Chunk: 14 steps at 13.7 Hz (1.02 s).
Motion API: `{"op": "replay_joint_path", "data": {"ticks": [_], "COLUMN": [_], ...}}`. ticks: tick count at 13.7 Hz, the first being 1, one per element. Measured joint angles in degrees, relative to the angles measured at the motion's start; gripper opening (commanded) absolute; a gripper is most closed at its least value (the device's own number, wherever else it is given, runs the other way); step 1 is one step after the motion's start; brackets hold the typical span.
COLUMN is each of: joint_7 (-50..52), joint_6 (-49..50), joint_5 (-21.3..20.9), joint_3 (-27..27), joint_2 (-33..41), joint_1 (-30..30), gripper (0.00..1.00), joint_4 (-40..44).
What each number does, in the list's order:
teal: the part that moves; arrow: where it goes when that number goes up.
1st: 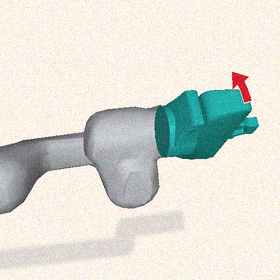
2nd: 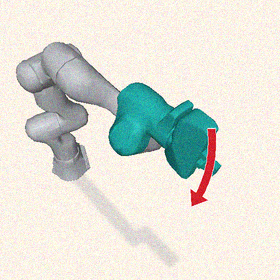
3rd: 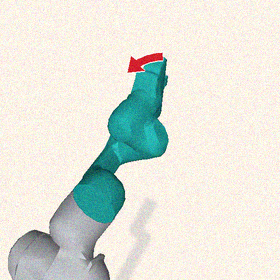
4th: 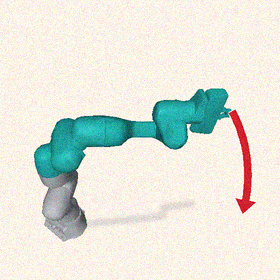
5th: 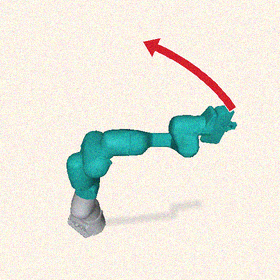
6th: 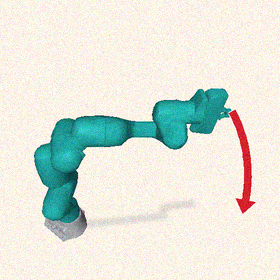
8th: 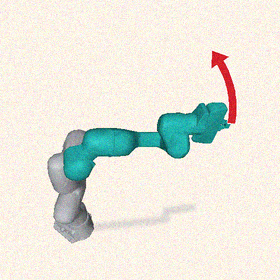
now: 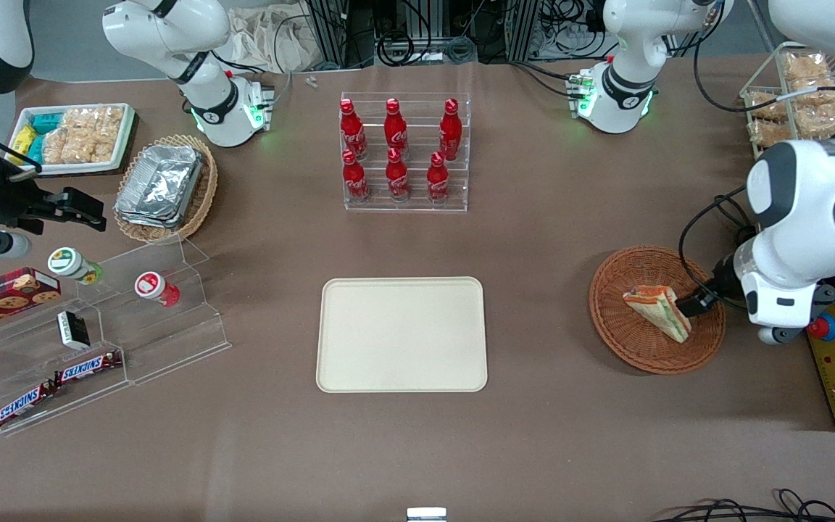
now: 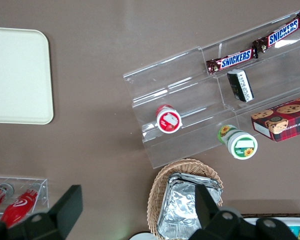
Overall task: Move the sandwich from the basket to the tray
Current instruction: 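Lower the open left gripper over the wrapped sandwich in the wicker basket, then close the left gripper on the sandwich and lift it from the basket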
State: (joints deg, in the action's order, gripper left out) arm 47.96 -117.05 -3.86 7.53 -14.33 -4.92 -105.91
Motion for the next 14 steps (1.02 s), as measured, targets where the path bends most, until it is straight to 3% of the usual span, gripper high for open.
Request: {"op": "replay_joint_path", "data": {"ticks": [5, 14], "joint_7": [14.17, 17.13], "joint_6": [-3.79, -5.4], "joint_5": [-0.15, -1.33], "joint_3": [0.16, 0.09], "joint_2": [-5.63, -8.31], "joint_1": [0.01, -0.14], "gripper": [1.0, 1.0], "joint_4": [-0.68, -2.16]}}
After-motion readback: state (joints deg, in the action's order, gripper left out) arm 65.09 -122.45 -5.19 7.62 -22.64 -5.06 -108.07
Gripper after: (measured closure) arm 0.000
